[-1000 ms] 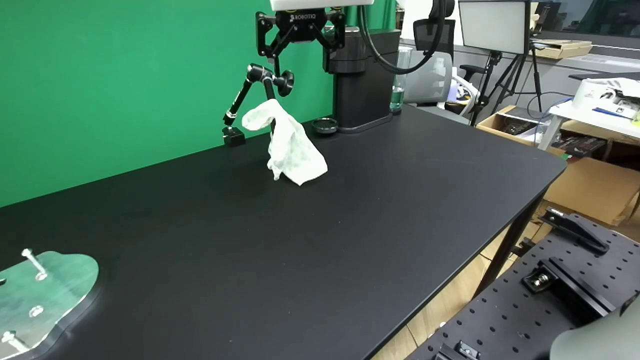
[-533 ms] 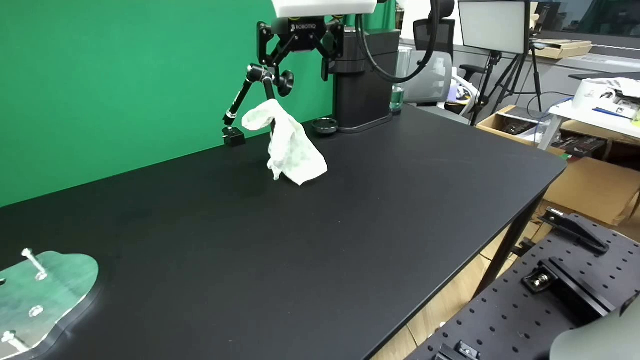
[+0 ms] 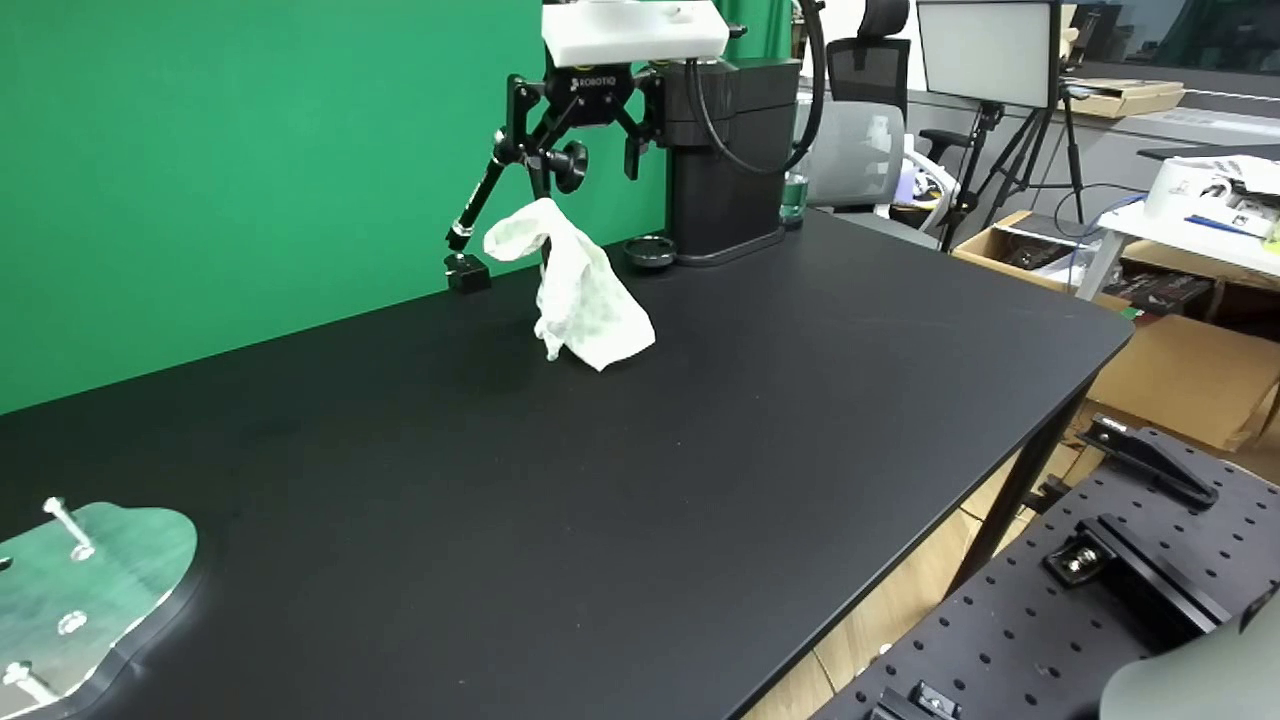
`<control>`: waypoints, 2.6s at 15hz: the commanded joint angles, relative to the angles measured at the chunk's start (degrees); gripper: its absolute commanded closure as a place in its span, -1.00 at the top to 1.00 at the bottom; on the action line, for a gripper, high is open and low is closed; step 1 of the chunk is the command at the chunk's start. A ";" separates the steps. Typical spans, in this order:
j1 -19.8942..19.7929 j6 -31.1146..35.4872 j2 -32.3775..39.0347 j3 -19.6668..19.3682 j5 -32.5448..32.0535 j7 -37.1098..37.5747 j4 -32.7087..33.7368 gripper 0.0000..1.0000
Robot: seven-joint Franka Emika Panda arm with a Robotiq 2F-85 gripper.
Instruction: Put the cloth on the table
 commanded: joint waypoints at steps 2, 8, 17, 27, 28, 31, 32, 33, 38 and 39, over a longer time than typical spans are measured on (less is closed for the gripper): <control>2.64 -2.34 5.44 -2.38 0.96 2.07 6.98 1.00; 5.93 -3.15 10.85 -4.95 0.75 6.27 12.20 1.00; 8.54 -3.32 14.77 -7.17 2.12 8.28 16.52 -0.23; 8.76 -5.39 12.86 -7.22 3.57 8.77 15.31 -1.00; 8.85 -5.75 12.52 -7.24 3.68 8.99 15.09 -0.99; 9.51 -7.57 10.20 -7.46 3.32 10.51 13.42 -0.99; 9.77 -8.22 8.71 -7.44 3.05 11.36 12.28 -0.99; 10.01 -8.63 7.40 -7.40 2.76 12.19 11.33 -0.99; 10.60 -12.97 -2.29 -5.97 -0.50 15.50 3.61 -0.99; 10.45 -14.18 -4.04 -5.30 -1.36 15.60 2.19 -0.99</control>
